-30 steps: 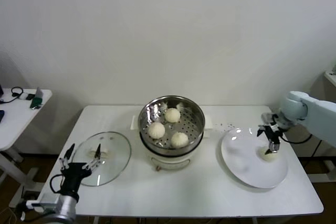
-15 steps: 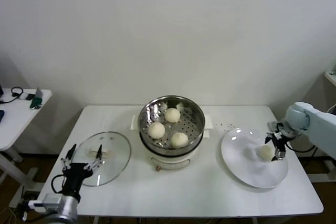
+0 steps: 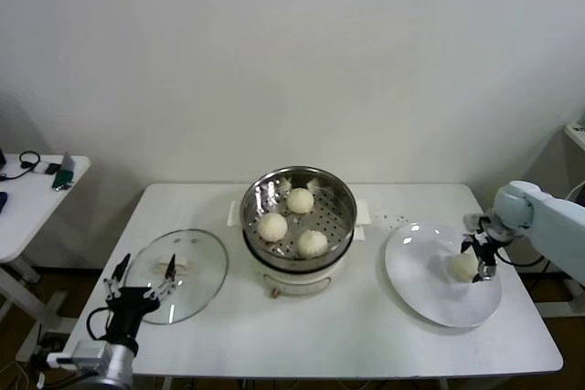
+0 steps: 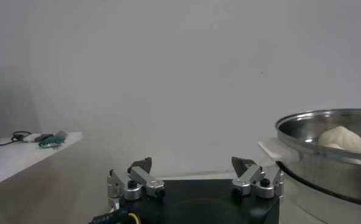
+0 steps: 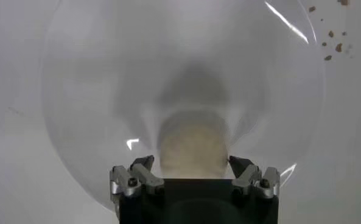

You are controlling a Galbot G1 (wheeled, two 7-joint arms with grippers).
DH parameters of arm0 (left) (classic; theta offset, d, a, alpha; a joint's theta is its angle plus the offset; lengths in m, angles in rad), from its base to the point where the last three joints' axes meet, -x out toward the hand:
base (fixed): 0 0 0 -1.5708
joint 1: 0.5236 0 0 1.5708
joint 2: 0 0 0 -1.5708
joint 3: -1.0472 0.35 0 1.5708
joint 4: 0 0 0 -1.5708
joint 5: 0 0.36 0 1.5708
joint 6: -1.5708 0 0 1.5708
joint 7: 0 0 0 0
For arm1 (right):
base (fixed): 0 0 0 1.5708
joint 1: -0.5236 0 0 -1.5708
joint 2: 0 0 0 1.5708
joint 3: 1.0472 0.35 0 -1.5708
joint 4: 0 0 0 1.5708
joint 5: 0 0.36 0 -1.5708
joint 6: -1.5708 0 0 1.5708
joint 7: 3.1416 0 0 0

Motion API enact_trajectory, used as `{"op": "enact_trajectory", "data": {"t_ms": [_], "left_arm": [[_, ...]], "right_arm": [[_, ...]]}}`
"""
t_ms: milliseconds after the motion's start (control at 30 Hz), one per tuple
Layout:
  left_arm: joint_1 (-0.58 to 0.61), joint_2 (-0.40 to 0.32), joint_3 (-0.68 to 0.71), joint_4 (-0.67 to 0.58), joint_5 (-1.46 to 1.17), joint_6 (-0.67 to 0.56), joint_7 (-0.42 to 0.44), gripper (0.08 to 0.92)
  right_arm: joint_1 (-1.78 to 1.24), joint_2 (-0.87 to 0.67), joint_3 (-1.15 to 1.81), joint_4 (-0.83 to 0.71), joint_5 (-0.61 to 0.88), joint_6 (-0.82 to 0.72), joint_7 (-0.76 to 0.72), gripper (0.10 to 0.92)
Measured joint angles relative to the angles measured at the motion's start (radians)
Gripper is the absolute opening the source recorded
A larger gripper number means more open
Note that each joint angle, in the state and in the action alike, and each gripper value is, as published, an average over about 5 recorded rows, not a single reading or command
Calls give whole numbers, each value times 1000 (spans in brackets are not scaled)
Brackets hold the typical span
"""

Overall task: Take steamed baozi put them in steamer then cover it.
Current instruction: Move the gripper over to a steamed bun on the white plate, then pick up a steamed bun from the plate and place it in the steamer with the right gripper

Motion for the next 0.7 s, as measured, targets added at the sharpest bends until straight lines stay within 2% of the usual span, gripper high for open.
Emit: {"op": "enact_trajectory", "data": {"t_ms": [233,700], "left_arm": [[4,-1,-4,-2,1,-2,-1,823],[7,-8,-5,-3,-1,-7,-1,823]], "right_arm": [[-4,1,5,-12,5,4,-7,736],[36,3,-26,-12,75,-25,-9,704]]}}
